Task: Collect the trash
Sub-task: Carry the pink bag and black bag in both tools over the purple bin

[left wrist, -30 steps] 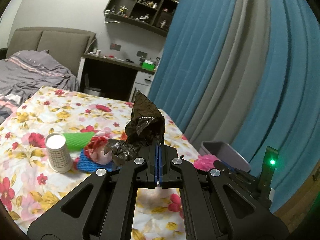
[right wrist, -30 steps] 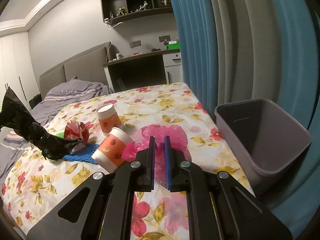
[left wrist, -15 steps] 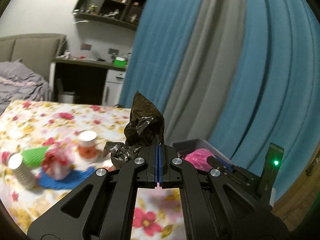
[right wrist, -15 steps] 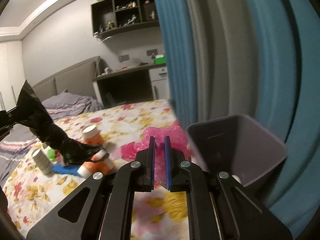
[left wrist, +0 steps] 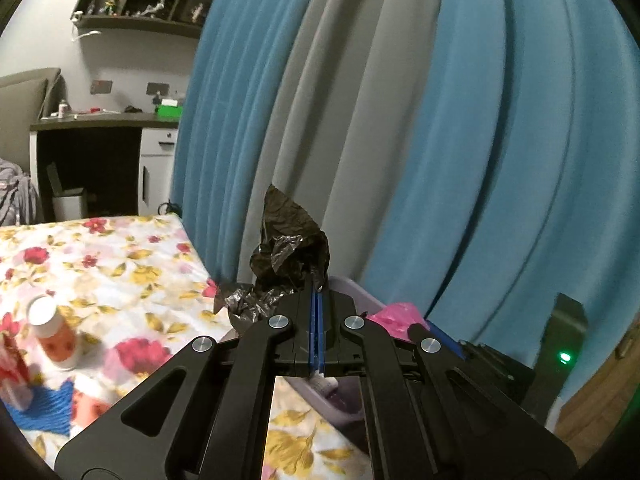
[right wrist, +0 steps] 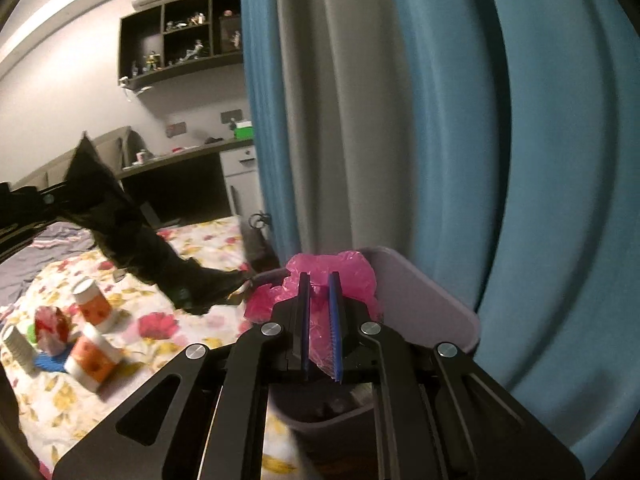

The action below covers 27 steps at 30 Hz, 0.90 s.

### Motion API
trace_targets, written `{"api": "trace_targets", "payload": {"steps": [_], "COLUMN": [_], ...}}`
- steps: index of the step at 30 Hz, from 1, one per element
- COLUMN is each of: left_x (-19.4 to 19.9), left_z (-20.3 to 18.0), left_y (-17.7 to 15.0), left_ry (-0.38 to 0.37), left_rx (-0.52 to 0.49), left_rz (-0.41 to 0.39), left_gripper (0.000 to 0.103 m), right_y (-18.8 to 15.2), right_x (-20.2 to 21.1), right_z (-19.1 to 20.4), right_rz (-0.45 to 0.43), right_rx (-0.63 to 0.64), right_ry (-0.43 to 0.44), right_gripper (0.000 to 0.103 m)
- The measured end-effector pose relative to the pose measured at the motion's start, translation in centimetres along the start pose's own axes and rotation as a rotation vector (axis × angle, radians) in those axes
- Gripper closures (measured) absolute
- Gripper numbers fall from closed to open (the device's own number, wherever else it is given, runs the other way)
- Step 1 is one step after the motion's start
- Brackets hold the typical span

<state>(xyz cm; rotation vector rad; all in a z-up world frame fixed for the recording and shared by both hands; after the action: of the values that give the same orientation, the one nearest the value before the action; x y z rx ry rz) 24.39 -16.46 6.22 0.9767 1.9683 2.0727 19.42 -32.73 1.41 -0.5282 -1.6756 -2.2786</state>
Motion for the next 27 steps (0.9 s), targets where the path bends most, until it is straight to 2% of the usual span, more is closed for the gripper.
{"api": "trace_targets", "payload": {"steps": [3,8,27], "left_x": [-2.9,-5.5,-9.8], "left_z": [-0.4,-0.6,-1.8], "left_y": [-0.6,-1.6,-3.2], "left_ry": [-0.015,-0.029,-0.054], "left_rx": [0.001,0.003,0.005], "left_rz": [0.042,0.082,0.157], "left_gripper": [0.103,0.103,0.103], "right_y": [0.0,-0.5,-0.9], "right_x": [-1.0,-2.0,-4.1], "right_z": [-0.8,-1.8,-3.3], "right_rz": [0.010,0.026,0.071], "right_rx": [0.001,0.004,-0.017], "right_ry": [-0.021,-0.047,-0.063], "right_gripper": [0.093,0.093,0.093]}}
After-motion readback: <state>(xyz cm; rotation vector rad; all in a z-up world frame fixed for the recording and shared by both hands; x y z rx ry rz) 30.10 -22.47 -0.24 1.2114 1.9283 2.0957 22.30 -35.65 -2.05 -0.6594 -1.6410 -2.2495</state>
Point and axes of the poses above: each gripper's, at about its wrist camera, not at the fingertips, and x roughly against the way its jaws point, z to its left, y to its top, the point moved 5 cm from there along -x, roughly the way its jaws point, and after that the axes turned 13 degrees about -x, right-handed, at the moved point
